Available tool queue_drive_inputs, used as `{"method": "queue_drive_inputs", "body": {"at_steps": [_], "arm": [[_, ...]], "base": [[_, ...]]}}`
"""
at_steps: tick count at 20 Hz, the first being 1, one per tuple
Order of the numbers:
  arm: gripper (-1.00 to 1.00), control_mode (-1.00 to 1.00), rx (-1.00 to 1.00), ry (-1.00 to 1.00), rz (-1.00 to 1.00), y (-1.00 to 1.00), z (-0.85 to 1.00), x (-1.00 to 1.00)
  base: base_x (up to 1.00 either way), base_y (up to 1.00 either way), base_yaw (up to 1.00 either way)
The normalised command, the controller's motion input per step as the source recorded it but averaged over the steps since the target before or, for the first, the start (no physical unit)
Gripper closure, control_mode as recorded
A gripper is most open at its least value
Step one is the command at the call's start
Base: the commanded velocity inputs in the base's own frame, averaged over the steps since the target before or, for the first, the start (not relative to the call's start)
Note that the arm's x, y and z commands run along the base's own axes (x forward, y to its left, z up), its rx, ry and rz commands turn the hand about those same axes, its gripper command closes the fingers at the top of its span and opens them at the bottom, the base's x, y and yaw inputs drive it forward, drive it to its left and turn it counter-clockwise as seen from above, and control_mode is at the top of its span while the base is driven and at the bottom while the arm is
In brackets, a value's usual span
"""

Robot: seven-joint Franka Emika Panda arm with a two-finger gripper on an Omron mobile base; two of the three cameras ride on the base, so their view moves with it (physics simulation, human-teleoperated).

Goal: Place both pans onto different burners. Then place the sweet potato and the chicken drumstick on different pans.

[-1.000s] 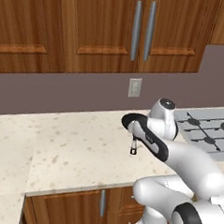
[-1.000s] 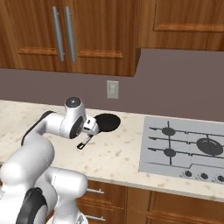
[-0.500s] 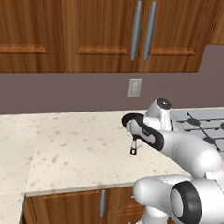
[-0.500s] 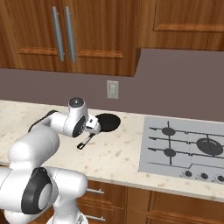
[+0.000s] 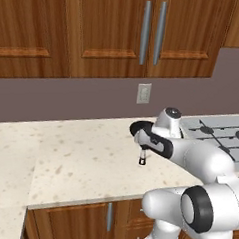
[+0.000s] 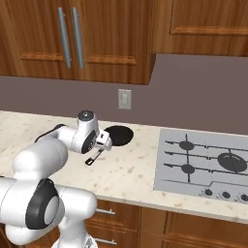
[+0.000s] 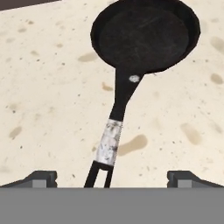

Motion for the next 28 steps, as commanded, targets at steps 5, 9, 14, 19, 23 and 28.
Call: {"method": "queue_drive_inputs", "body": {"at_steps": [5, 9, 14, 19, 23, 28], "arm": [[-1.00, -1.00, -0.02, 0.00, 0.00, 0.00, -0.22, 0.03], [-1.00, -1.00, -0.01, 0.00, 0.00, 0.00, -0.20, 0.06], [-1.00, -1.00, 0.00, 0.00, 0.00, 0.00, -0.21, 0.16], [-1.00, -1.00, 0.00, 0.00, 0.00, 0.00, -0.16, 0.20], [-1.00, -1.00, 0.00, 0.00, 0.00, 0.00, -0.12, 0.22], [-1.00, -1.00, 0.00, 0.00, 0.00, 0.00, -0.15, 0.21]], "base": [[0.00, 0.00, 0.00], [0.00, 0.00, 0.00], [0.00, 0.00, 0.00], [0.00, 0.00, 0.00], [0.00, 0.00, 0.00], [0.00, 0.00, 0.00]]}}
